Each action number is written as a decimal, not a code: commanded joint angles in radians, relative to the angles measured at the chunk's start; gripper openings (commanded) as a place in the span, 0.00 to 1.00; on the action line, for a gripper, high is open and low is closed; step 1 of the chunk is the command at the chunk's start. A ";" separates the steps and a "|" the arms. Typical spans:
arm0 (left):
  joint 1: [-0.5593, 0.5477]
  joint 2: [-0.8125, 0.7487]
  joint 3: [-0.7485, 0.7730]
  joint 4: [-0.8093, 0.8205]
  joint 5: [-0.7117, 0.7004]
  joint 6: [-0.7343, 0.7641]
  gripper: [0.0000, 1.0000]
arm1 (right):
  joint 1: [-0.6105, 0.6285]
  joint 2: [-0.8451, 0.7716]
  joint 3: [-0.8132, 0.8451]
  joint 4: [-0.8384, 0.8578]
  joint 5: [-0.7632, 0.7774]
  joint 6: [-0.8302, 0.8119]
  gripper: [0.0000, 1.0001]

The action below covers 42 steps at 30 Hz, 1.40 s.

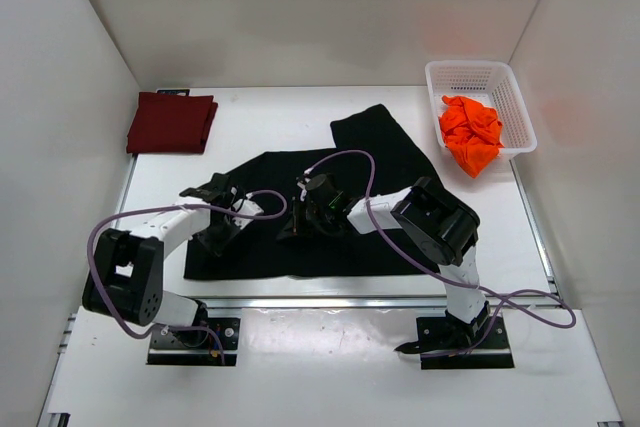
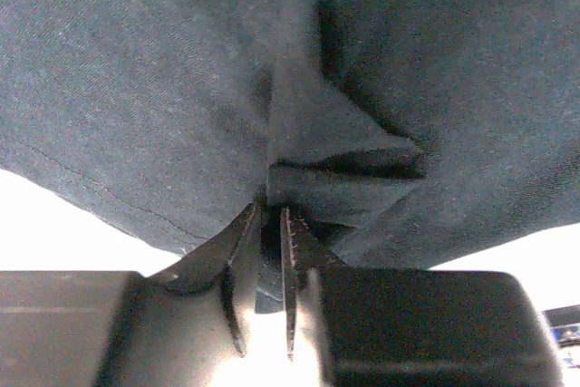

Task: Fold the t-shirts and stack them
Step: Grap the side of the flattened tshirt furthest away from the robot with both arms

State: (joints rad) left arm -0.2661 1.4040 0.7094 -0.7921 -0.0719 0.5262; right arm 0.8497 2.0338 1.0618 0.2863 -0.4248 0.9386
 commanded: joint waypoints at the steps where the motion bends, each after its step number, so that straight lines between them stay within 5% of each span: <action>1: 0.028 -0.003 0.031 -0.004 0.021 0.003 0.25 | -0.003 -0.009 -0.052 -0.059 0.044 -0.034 0.00; 12: -0.114 -0.259 0.096 -0.162 0.156 0.067 0.27 | -0.009 -0.017 -0.060 -0.052 0.054 -0.037 0.00; 16: -0.084 -0.346 0.058 -0.078 0.074 0.061 0.35 | -0.008 -0.017 -0.069 -0.048 0.049 -0.038 0.00; 24: 0.103 0.018 0.106 -0.062 0.273 0.046 0.52 | -0.011 -0.021 -0.057 -0.078 0.049 -0.058 0.00; 30: 0.116 0.067 0.156 -0.050 0.336 0.008 0.56 | -0.018 -0.020 -0.053 -0.087 0.047 -0.067 0.00; 38: 0.097 0.072 0.145 -0.021 0.322 -0.049 0.56 | -0.012 -0.027 -0.063 -0.078 0.044 -0.073 0.00; 42: 0.087 0.075 0.131 -0.028 0.310 -0.039 0.44 | -0.021 -0.027 -0.066 -0.078 0.041 -0.072 0.00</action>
State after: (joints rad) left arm -0.1688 1.4963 0.8352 -0.8299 0.2211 0.4877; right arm 0.8417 2.0121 1.0275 0.3000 -0.4313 0.9131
